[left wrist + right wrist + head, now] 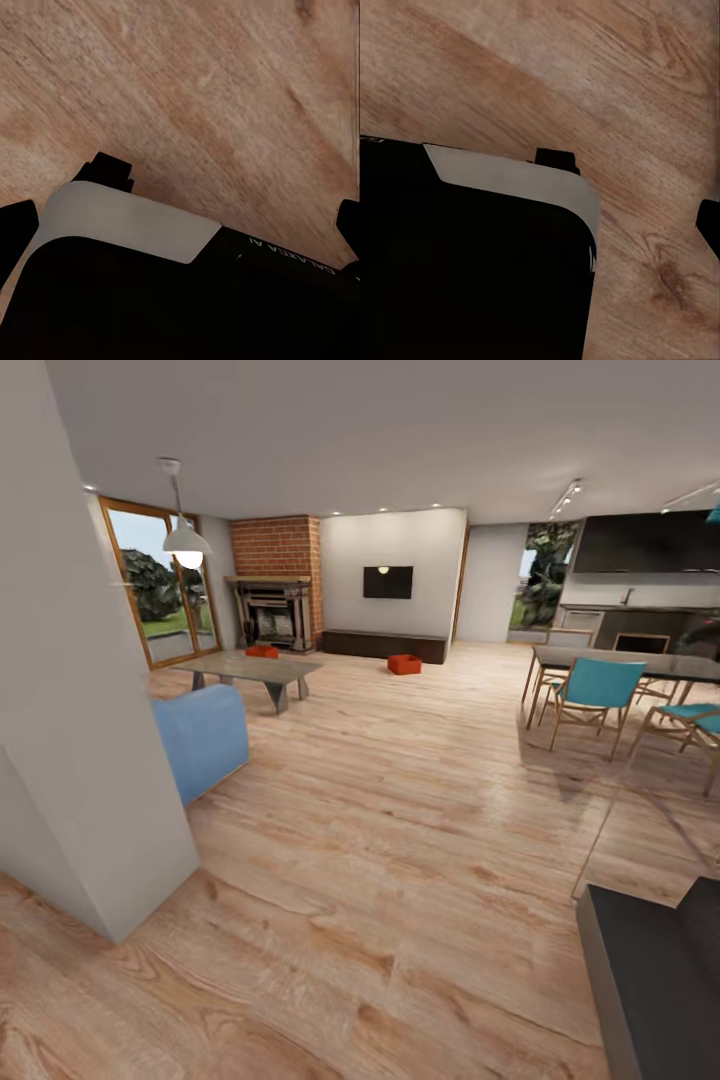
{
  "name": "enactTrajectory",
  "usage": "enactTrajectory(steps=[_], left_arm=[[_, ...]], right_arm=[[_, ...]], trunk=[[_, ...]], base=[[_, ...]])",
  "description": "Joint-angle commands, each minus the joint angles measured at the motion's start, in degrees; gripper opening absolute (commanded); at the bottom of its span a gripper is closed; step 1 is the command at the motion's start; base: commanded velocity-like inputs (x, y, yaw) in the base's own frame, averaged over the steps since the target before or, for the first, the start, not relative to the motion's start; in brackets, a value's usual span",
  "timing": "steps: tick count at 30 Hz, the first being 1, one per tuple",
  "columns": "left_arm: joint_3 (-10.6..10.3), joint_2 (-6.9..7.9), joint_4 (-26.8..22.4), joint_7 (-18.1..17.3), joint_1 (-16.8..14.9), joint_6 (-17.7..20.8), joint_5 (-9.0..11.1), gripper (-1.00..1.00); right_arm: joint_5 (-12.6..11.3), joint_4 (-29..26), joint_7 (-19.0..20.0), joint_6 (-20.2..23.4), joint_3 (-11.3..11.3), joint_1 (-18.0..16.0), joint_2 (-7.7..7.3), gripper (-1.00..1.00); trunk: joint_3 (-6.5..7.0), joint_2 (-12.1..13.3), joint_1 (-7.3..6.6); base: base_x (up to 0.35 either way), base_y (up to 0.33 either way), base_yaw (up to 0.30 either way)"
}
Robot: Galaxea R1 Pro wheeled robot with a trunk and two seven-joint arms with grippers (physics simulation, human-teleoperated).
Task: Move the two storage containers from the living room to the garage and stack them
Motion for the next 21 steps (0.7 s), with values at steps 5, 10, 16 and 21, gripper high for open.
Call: enactTrajectory(steps=[5,10,16,21], left_arm=[[0.4,0.01,0.1,0.0,-0.1,0.0,0.1,1.00],[0.4,0.01,0.1,0.0,-0.1,0.0,0.1,1.00],[0.4,0.01,0.1,0.0,-0.1,0.0,0.1,1.00],[0.4,0.01,0.1,0.0,-0.1,0.0,0.0,1.00]], right_arm=[[0.4,0.1,0.0,-0.1,0.1,0.0,-0.04,1.00],[0.4,0.0,0.0,-0.2,0.1,0.0,-0.01,1.00],[0.4,0.0,0.0,-0.2,0.1,0.0,-0.04,1.00],[0.4,0.0,0.0,-0.2,0.1,0.0,-0.03,1.00]], trunk=[[-0.05,0.0,0.03],[-0.05,0.0,0.03],[-0.05,0.0,0.03],[-0.05,0.0,0.03]], base=[[0.342,0.000,-0.258],[0.342,0.000,-0.258],[0.342,0.000,-0.258],[0.342,0.000,-0.245]])
